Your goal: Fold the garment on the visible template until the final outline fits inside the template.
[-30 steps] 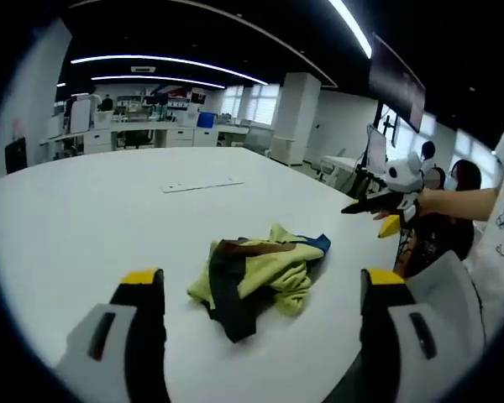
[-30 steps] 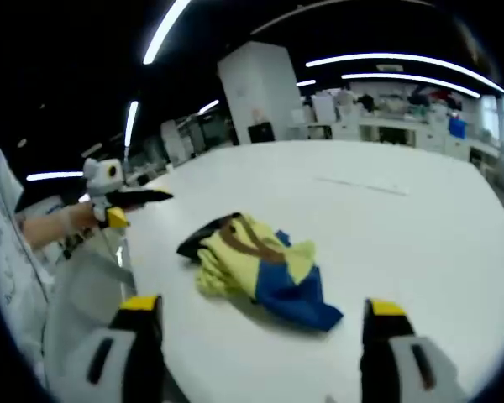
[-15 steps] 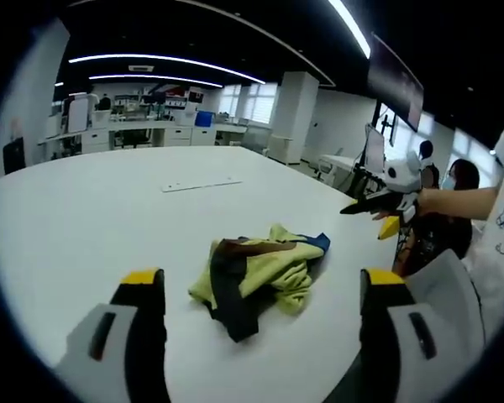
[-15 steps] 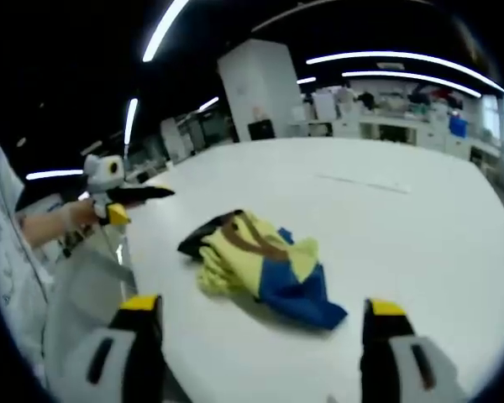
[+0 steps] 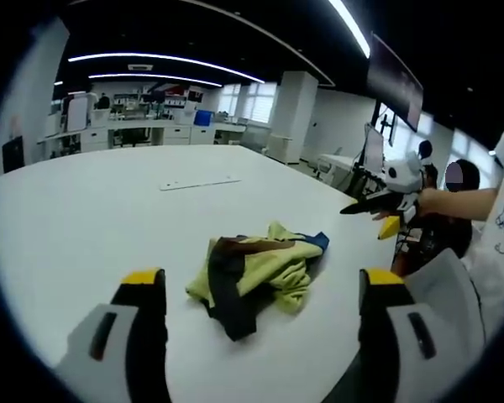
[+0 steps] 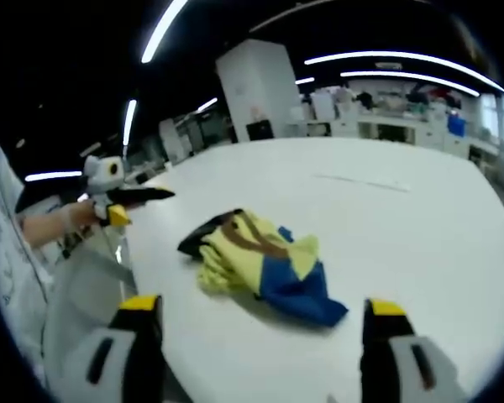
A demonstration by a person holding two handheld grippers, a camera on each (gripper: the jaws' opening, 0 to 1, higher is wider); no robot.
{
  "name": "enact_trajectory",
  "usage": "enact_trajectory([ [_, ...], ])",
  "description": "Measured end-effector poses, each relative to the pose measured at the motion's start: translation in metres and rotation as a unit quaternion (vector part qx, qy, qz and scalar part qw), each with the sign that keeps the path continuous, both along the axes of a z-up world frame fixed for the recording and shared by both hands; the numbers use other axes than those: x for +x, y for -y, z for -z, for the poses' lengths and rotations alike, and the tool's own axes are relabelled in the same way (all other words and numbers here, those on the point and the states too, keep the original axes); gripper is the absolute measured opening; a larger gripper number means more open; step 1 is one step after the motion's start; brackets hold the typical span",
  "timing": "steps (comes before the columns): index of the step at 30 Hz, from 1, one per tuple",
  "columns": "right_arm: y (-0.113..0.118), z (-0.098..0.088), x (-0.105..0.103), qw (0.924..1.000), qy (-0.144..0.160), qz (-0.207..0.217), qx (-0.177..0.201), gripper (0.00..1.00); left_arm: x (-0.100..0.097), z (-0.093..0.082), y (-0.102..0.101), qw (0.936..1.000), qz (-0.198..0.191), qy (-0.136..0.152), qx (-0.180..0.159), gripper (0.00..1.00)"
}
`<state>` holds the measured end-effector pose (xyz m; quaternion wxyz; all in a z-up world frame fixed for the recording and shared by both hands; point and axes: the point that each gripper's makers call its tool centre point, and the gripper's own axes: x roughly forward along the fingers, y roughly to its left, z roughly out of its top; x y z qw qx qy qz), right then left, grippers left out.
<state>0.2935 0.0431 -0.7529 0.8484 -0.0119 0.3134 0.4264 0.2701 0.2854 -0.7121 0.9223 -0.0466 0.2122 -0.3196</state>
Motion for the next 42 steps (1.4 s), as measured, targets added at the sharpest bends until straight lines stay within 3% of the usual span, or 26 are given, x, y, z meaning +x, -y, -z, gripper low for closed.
enact_trajectory([
  [21,0.013,0.004,-0.008,0.9999,-0.003,0.017,0.001,0.99,0.005,0.005,0.014,0.9998,0.017,-0.006,-0.003,0.92],
  [31,0.014,0.005,-0.005,0.9998,-0.005,0.019,-0.001,0.99,0.010,0.007,0.010,0.9998,0.018,-0.007,0.003,0.89],
  [38,0.016,0.003,-0.003,0.9998,-0.001,0.017,-0.006,0.91,0.013,0.011,0.011,0.9997,0.020,-0.011,0.008,0.81],
  [42,0.017,0.008,0.003,0.9998,-0.003,0.015,-0.013,0.86,0.018,0.021,0.007,0.9995,0.016,-0.025,0.008,0.71],
])
